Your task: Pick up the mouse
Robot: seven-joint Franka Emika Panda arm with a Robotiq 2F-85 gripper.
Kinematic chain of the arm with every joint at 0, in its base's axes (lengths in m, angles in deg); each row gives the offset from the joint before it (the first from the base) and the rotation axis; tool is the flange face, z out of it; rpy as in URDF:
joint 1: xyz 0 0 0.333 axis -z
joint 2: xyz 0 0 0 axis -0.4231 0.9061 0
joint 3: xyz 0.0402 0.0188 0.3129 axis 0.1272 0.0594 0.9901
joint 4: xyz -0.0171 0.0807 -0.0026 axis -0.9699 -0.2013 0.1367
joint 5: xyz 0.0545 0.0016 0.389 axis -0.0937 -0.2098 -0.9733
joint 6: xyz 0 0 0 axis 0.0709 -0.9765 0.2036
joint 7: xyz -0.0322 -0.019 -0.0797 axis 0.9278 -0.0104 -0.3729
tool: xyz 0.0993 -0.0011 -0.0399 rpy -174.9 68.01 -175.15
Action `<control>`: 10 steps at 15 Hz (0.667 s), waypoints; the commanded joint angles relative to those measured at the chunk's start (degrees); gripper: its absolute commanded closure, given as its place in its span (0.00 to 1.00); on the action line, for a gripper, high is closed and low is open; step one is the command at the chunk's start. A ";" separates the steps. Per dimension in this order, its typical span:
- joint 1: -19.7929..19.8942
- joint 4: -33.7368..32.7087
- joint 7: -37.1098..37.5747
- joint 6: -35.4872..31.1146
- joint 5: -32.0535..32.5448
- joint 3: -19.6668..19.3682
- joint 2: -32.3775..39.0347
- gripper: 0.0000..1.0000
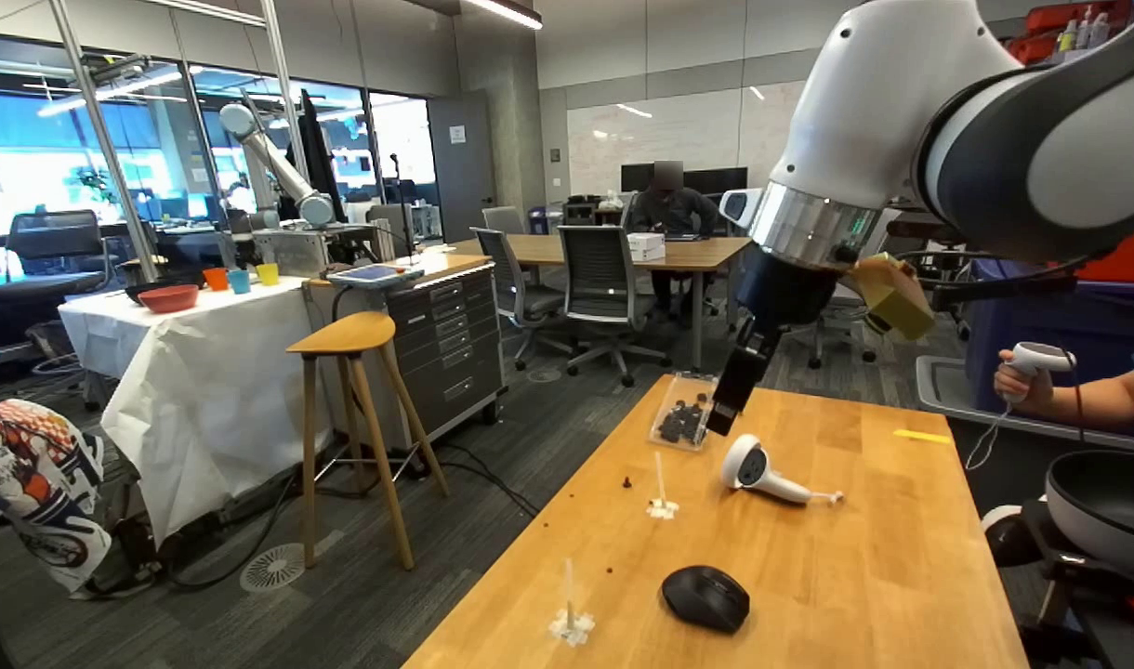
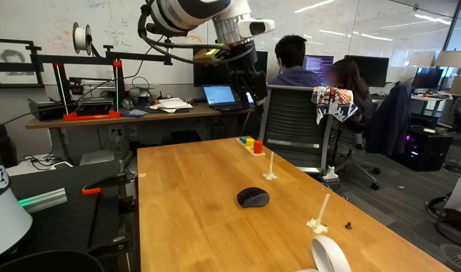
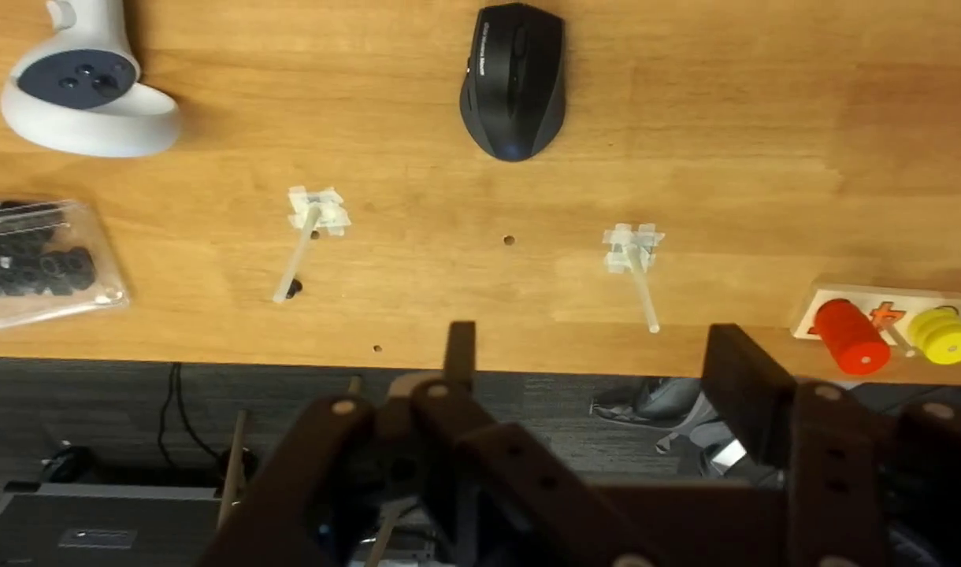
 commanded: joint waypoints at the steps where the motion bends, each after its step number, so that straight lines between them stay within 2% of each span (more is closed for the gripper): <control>1: -0.27 -2.07 4.63 -2.19 4.93 -0.51 4.70 0.55; 6: -1.99 -3.36 8.58 -3.46 9.89 -2.80 9.51 0.91; 9: -2.15 -4.69 13.04 -4.33 15.82 -3.74 12.73 1.00; 10: -2.28 -5.04 14.16 -4.40 16.88 -3.90 13.72 0.97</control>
